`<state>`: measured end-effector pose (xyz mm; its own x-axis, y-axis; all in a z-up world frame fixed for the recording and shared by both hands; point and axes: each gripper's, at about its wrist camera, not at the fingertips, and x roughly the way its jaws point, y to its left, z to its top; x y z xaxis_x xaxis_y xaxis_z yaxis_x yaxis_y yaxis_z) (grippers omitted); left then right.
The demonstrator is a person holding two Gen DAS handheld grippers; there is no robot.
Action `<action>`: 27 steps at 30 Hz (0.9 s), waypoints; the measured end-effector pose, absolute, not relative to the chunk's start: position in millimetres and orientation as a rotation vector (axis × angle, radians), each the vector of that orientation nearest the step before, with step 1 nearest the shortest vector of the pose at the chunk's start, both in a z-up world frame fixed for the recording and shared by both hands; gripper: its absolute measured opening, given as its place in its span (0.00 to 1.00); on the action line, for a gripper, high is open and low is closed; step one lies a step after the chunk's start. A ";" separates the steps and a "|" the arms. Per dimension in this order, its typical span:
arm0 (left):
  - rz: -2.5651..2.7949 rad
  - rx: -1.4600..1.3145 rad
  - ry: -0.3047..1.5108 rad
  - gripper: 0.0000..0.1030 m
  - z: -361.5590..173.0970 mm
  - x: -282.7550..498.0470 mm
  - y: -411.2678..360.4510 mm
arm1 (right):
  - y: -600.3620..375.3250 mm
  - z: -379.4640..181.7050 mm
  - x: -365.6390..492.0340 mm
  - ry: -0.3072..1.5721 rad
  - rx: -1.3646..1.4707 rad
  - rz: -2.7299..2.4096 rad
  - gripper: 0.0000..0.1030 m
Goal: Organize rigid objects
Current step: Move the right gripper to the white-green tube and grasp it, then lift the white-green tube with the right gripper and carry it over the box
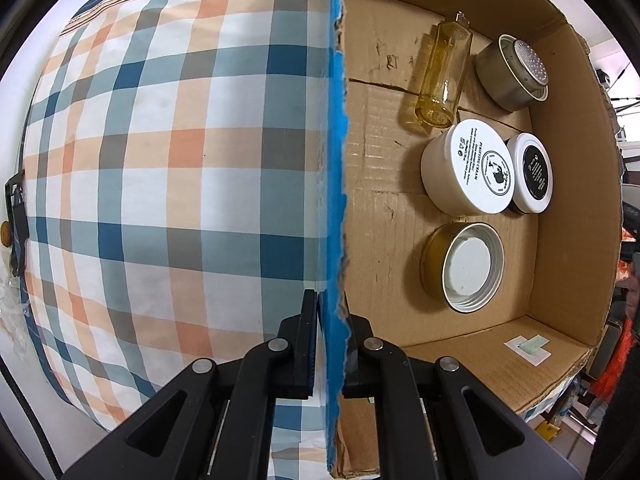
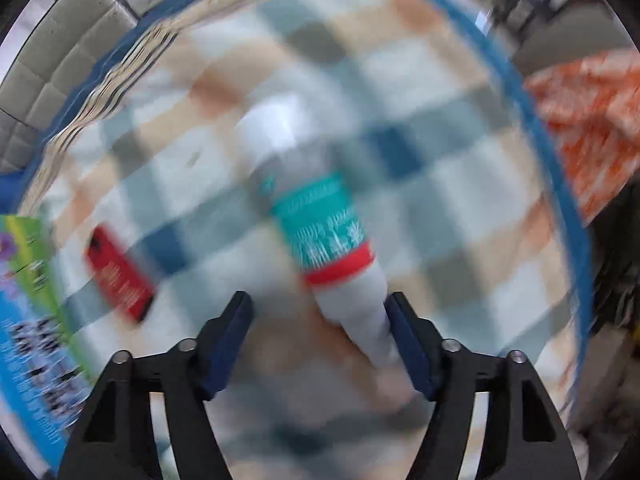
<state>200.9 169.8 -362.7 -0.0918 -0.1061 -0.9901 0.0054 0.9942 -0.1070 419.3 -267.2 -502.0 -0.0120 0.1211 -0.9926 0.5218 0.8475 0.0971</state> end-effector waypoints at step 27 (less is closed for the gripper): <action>-0.084 -0.070 1.654 0.05 -362.1 198.8 167.1 | -226.4 -514.2 386.2 1.714 0.346 -0.258 0.35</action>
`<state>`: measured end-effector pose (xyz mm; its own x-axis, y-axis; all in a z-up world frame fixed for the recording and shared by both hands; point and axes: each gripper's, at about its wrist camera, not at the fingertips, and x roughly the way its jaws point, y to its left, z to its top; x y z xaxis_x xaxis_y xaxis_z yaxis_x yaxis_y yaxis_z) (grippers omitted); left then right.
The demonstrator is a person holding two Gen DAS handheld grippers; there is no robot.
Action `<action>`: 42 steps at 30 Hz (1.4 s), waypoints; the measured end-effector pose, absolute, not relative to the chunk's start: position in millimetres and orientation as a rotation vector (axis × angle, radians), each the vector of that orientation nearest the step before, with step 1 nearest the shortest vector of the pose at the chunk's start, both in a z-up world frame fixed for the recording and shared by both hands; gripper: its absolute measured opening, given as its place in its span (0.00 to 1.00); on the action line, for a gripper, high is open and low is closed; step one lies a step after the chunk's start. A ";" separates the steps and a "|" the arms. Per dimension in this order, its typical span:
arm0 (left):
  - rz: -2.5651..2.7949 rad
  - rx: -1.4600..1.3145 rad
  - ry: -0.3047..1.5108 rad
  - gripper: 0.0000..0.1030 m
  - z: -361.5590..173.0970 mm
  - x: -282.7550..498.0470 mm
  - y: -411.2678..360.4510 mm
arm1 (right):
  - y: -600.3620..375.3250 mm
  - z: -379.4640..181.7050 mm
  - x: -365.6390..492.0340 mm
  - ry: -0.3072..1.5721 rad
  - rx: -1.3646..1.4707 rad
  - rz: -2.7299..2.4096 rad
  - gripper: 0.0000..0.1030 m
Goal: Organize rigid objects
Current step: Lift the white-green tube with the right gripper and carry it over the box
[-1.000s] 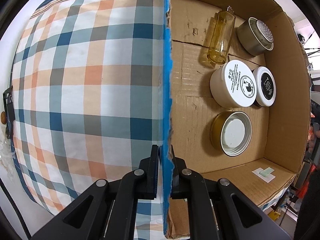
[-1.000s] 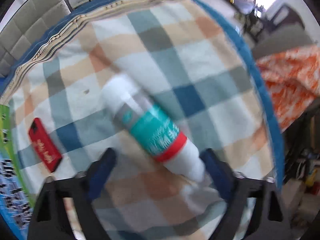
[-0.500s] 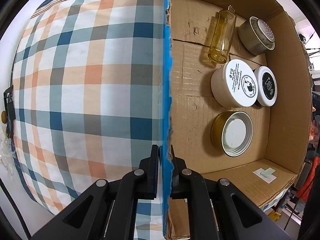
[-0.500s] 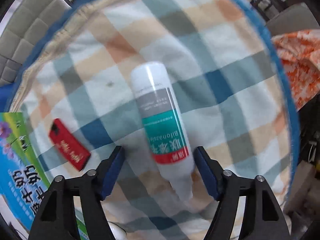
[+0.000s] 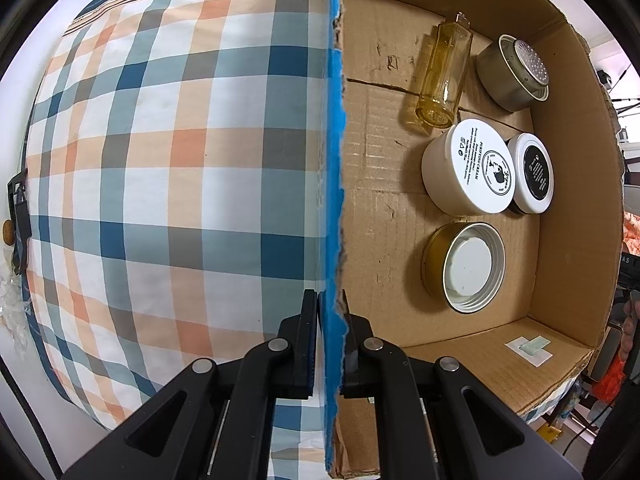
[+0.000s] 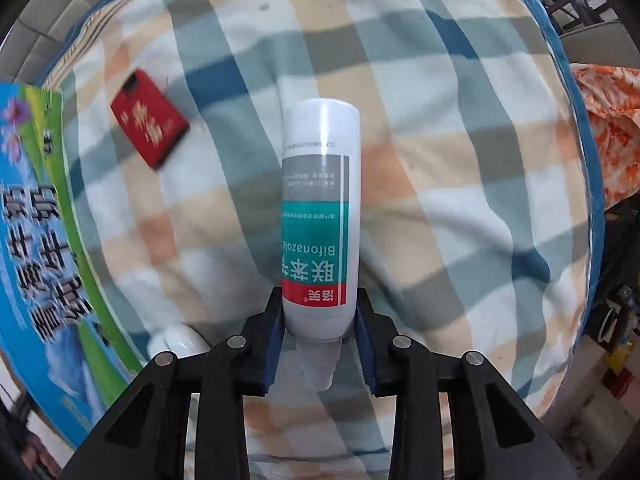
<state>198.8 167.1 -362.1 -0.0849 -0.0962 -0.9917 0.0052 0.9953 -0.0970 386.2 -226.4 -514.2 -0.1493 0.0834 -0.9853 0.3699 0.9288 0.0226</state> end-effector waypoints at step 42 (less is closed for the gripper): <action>-0.079 -0.063 1.654 0.05 -357.9 199.5 162.9 | -36.9 -323.8 351.2 1.336 0.406 0.223 0.34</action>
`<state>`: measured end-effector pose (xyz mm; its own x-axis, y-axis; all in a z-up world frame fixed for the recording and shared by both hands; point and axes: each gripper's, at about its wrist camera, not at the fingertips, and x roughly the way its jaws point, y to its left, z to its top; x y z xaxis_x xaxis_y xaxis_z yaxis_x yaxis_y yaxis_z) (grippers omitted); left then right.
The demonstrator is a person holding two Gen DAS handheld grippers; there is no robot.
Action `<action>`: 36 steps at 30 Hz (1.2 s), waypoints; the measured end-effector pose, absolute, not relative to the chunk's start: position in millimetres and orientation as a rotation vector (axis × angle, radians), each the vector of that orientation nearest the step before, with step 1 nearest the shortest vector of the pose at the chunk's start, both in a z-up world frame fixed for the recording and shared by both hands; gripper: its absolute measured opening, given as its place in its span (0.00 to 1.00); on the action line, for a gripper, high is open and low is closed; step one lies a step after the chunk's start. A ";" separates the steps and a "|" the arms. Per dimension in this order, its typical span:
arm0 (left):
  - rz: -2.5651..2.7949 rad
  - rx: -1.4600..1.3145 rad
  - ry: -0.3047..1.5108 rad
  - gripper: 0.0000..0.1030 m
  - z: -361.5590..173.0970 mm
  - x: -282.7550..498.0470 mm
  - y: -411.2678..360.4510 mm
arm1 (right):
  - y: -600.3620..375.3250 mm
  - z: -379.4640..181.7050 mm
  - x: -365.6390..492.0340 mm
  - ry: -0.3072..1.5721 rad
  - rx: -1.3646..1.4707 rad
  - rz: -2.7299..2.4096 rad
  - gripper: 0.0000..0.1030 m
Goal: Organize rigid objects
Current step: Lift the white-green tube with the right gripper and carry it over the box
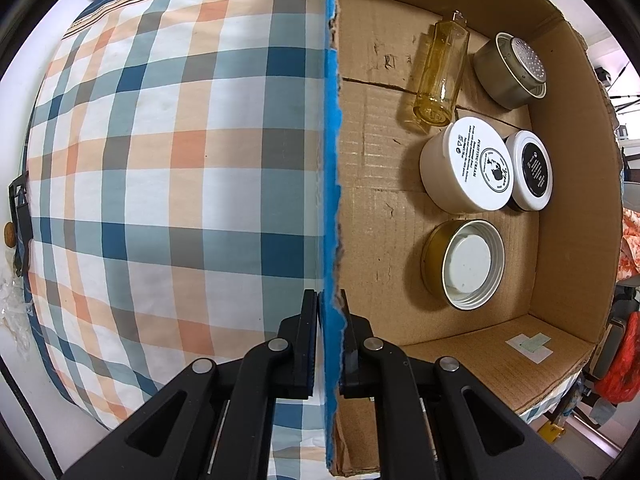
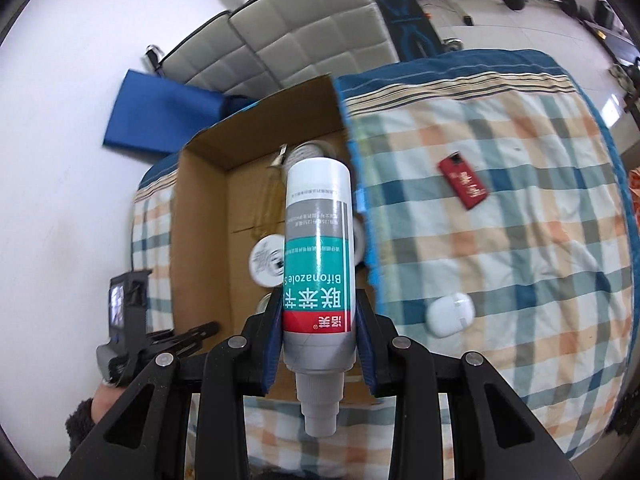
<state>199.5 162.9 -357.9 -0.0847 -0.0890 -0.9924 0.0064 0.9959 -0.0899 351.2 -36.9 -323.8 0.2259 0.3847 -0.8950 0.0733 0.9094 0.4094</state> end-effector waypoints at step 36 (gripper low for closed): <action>-0.081 -0.063 1.654 0.05 -358.4 199.2 162.6 | 33.9 -402.5 347.6 1.466 0.257 0.166 0.34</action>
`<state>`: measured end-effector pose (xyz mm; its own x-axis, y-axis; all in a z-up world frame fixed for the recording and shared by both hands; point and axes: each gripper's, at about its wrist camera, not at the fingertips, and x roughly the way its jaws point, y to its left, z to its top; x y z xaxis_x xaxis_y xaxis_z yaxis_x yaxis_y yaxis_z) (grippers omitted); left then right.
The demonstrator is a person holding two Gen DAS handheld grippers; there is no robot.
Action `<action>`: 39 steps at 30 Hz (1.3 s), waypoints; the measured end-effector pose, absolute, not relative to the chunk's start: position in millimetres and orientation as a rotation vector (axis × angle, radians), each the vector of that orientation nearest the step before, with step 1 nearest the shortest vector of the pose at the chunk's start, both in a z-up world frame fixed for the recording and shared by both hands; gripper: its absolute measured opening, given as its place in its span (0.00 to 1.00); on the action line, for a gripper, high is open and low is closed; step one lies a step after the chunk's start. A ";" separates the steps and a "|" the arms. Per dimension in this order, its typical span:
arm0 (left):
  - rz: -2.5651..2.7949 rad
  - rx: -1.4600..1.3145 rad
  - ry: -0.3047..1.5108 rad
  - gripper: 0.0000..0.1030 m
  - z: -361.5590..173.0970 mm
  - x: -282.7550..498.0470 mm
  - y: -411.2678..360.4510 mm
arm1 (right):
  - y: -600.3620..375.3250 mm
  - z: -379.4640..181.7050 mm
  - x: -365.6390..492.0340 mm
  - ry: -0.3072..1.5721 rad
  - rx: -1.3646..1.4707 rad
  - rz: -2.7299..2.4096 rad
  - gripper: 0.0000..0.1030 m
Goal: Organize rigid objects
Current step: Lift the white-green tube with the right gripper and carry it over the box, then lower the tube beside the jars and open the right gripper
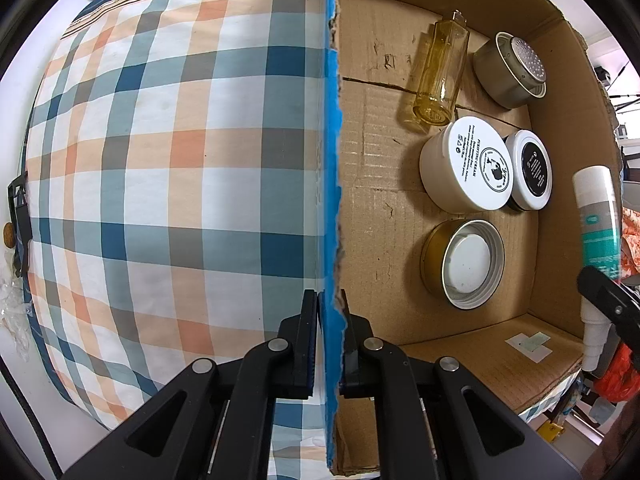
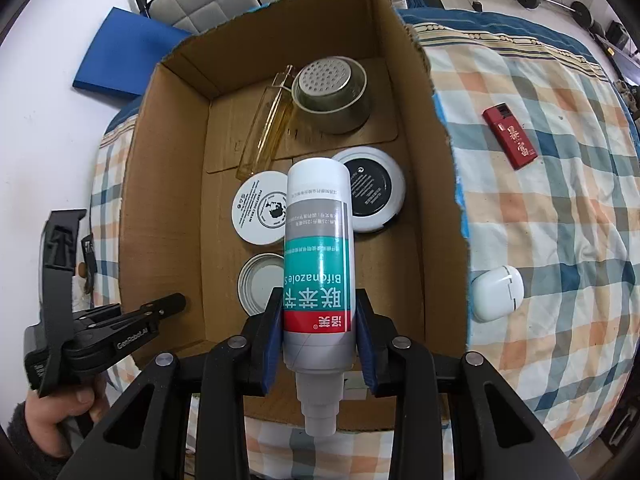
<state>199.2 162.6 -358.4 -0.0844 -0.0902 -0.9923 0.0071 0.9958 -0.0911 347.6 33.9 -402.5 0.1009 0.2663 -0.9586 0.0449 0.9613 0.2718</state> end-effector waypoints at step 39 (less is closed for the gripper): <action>-0.087 -0.063 1.655 0.05 -358.4 199.3 161.1 | 57.9 -454.4 351.7 1.544 0.156 0.102 0.55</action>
<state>199.3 161.1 -358.4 -0.0856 -0.0936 -0.9919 0.0107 0.9954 -0.0949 351.7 57.9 -454.4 0.0252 0.1633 -0.9862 0.0324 0.9859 0.1641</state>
